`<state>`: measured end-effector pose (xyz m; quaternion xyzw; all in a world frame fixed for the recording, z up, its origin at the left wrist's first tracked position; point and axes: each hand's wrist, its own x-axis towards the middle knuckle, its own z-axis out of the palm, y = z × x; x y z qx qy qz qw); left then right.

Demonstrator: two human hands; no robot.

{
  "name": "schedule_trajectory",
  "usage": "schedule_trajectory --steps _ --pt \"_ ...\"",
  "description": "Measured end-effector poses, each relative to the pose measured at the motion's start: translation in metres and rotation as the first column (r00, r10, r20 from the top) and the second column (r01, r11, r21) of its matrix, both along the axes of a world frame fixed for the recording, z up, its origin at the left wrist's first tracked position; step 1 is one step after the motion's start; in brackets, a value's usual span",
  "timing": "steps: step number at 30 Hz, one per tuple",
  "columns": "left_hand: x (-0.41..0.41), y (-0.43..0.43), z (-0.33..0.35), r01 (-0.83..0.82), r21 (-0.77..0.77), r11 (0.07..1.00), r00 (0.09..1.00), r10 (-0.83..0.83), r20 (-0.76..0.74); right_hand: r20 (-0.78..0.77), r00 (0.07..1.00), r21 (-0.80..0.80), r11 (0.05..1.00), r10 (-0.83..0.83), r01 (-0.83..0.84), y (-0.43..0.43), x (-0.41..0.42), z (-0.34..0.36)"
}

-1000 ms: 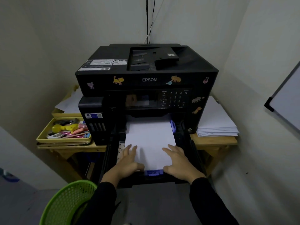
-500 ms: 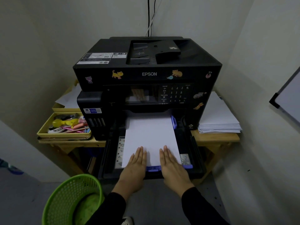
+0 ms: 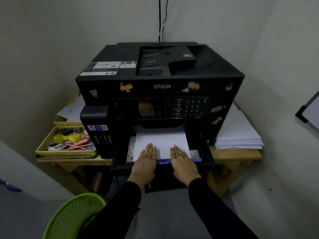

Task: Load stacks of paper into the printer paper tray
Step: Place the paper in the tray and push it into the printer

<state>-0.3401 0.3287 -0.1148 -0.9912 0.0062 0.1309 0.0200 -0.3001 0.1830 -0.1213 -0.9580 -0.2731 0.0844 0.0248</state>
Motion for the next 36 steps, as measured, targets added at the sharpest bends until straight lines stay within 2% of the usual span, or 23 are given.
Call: schedule_trajectory --steps 5,7,9,10,12,13,14,15,16,17,18,19,20,22,26,29,30,33,36 --pt "0.037 0.009 0.003 -0.122 0.022 0.992 0.99 0.12 0.076 0.106 0.992 -0.069 0.995 -0.07 0.078 0.017 0.043 0.004" --pt "0.041 0.009 0.004 -0.207 -0.026 0.978 0.974 0.208 0.093 0.159 0.98 -0.125 0.983 -0.117 0.137 0.018 0.048 0.006" --pt "0.037 0.004 0.003 -0.331 -0.216 0.918 0.913 0.37 0.173 0.14 0.965 -0.108 0.965 -0.223 0.239 0.016 0.045 0.008" --pt "0.033 -0.001 0.001 -0.386 -0.344 0.856 0.852 0.474 0.222 0.104 0.952 -0.063 0.954 -0.287 0.295 0.014 0.041 0.008" --pt "0.025 -0.015 -0.003 -0.473 -0.589 0.656 0.678 0.697 0.231 0.036 0.907 0.097 0.905 -0.419 0.414 0.009 0.028 0.006" --pt "0.023 -0.022 -0.003 -0.514 -0.694 0.505 0.582 0.799 0.15 -0.002 0.867 0.226 0.845 -0.498 0.485 0.008 0.021 0.003" --pt "0.023 -0.028 -0.003 -0.544 -0.773 0.327 0.489 0.872 0.024 -0.069 0.806 0.377 0.733 -0.588 0.567 0.008 0.013 0.001" --pt "0.025 -0.032 -0.001 -0.556 -0.818 0.147 0.406 0.907 -0.113 -0.197 0.725 0.516 0.559 -0.659 0.649 0.009 0.008 -0.002" --pt "0.028 -0.034 0.0 -0.547 -0.837 -0.006 0.349 0.907 -0.235 -0.379 0.636 0.607 0.339 -0.672 0.719 0.01 0.006 -0.003" --pt "0.031 -0.035 0.002 -0.522 -0.845 -0.119 0.326 0.888 -0.326 -0.568 0.559 0.633 0.115 -0.604 0.766 0.011 0.007 -0.002" --pt "0.035 -0.036 0.003 -0.489 -0.852 -0.186 0.325 0.868 -0.376 -0.711 0.51 0.616 -0.078 -0.484 0.784 0.011 0.011 0.001" --pt "0.038 -0.035 0.003 -0.463 -0.86 -0.217 0.334 0.856 -0.396 -0.798 0.479 0.574 -0.221 -0.366 0.788 0.011 0.015 0.003" --pt "0.041 -0.036 0.002 -0.44 -0.866 -0.239 0.336 0.85 -0.406 -0.843 0.457 0.531 -0.304 -0.283 0.791 0.01 0.02 0.005" --pt "0.045 -0.035 0.003 -0.412 -0.872 -0.263 0.334 0.847 -0.413 -0.88 0.425 0.474 -0.368 -0.212 0.8 0.008 0.029 0.01" --pt "0.063 -0.017 0.009 -0.378 -0.862 -0.338 0.335 0.818 -0.467 -0.917 0.387 0.387 -0.449 -0.096 0.806 0.006 0.055 0.013" --pt "0.082 -0.006 0.009 -0.292 -0.827 -0.481 0.28 0.784 -0.555 -0.923 0.385 0.33 -0.513 0.002 0.793 0.007 0.071 0.017" --pt "0.086 -0.006 0.009 -0.286 -0.821 -0.495 0.257 0.786 -0.563 -0.922 0.386 0.323 -0.535 0.008 0.781 0.007 0.076 0.017" --pt "0.093 -0.01 0.008 -0.329 -0.852 -0.407 0.245 0.834 -0.494 -0.918 0.397 0.327 -0.558 0.004 0.762 0.011 0.083 0.019" --pt "0.1 -0.006 0.005 -0.326 -0.856 -0.402 0.268 0.829 -0.491 -0.906 0.42 0.322 -0.565 0.048 0.76 0.011 0.092 0.02"
